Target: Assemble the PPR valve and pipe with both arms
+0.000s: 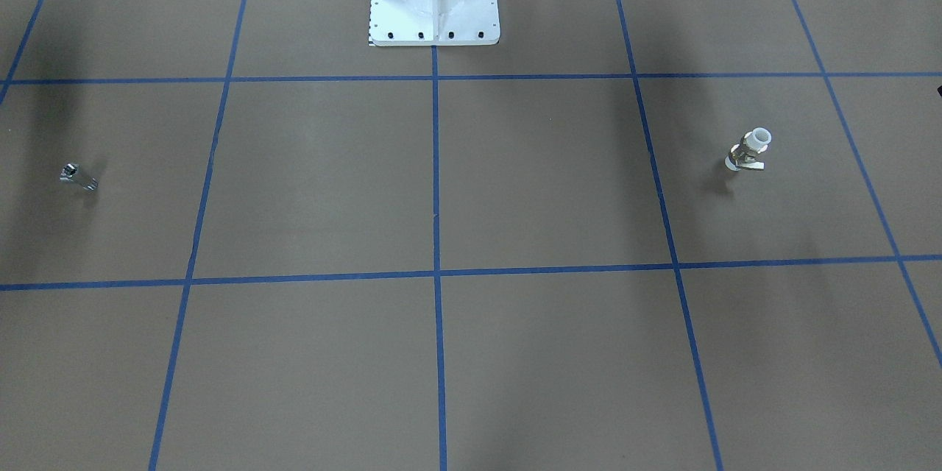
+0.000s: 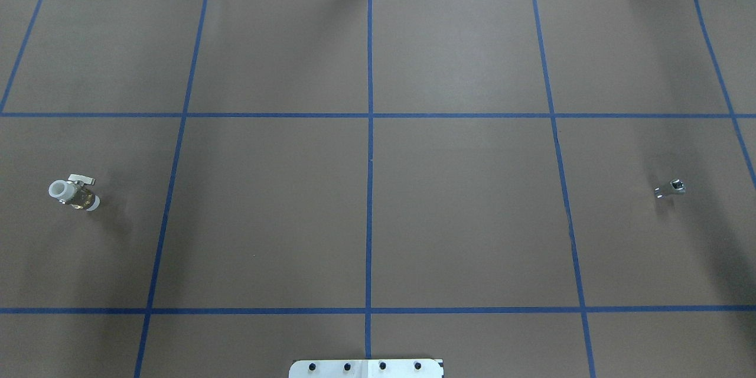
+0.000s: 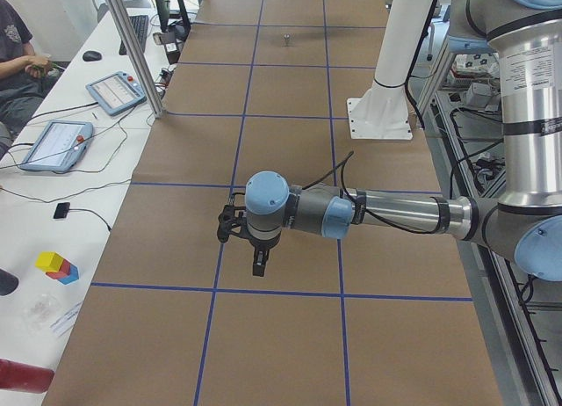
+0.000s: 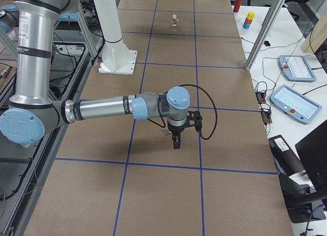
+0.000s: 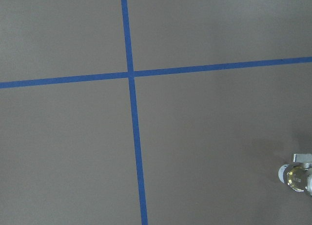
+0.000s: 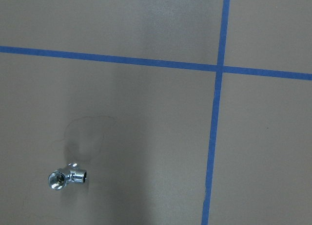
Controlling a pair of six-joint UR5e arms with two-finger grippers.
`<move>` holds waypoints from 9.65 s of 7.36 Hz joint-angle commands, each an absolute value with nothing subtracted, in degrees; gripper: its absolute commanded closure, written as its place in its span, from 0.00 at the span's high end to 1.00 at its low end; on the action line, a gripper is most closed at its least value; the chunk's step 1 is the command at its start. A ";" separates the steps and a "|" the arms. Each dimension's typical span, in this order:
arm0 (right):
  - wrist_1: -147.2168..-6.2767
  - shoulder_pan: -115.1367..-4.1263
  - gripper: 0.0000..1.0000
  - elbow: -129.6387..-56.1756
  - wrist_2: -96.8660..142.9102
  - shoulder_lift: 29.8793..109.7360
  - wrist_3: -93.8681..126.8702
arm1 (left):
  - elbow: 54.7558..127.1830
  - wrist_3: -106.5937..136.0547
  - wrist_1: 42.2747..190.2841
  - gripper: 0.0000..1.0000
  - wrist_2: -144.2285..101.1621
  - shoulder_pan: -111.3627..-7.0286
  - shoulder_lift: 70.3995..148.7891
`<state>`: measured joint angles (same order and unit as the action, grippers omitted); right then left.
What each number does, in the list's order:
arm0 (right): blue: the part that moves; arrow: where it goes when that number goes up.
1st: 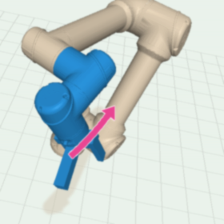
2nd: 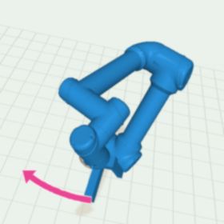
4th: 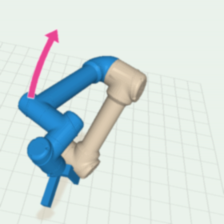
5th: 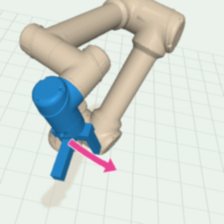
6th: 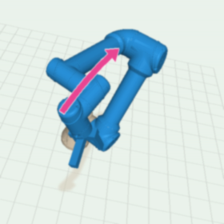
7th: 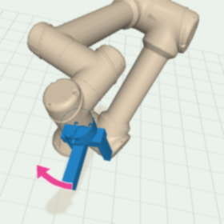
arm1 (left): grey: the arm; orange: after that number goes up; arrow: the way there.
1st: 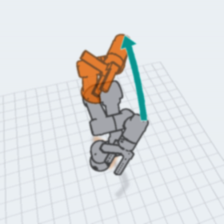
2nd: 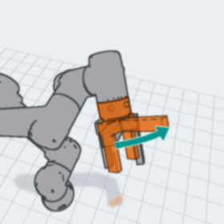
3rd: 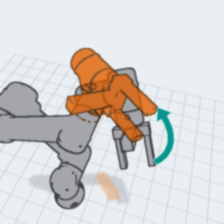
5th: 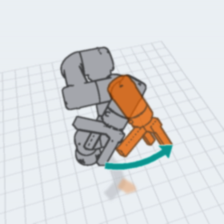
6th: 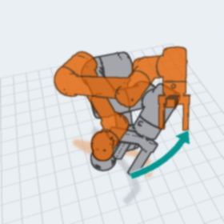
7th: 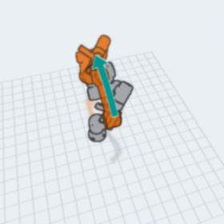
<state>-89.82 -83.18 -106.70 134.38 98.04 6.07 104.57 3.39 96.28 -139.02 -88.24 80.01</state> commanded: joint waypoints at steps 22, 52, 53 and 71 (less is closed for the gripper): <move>-89.65 -84.11 1.00 -109.69 136.14 102.13 6.07 | 108.44 20.87 105.10 0.99 -137.66 -76.67 80.07; -77.47 -84.02 1.00 -106.54 137.19 105.11 6.42 | 110.27 56.46 80.78 0.00 -118.35 -42.32 121.74; -74.65 -84.02 1.00 -105.04 136.76 104.94 6.85 | 103.08 60.08 81.21 0.00 -117.95 -40.36 128.86; -72.60 -83.32 1.00 -104.77 137.02 104.68 6.94 | 72.16 62.14 93.43 0.00 -116.89 -35.07 148.01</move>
<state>-72.59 -83.32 -104.77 137.09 104.68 6.98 72.15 62.07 93.41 -116.89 -35.10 148.03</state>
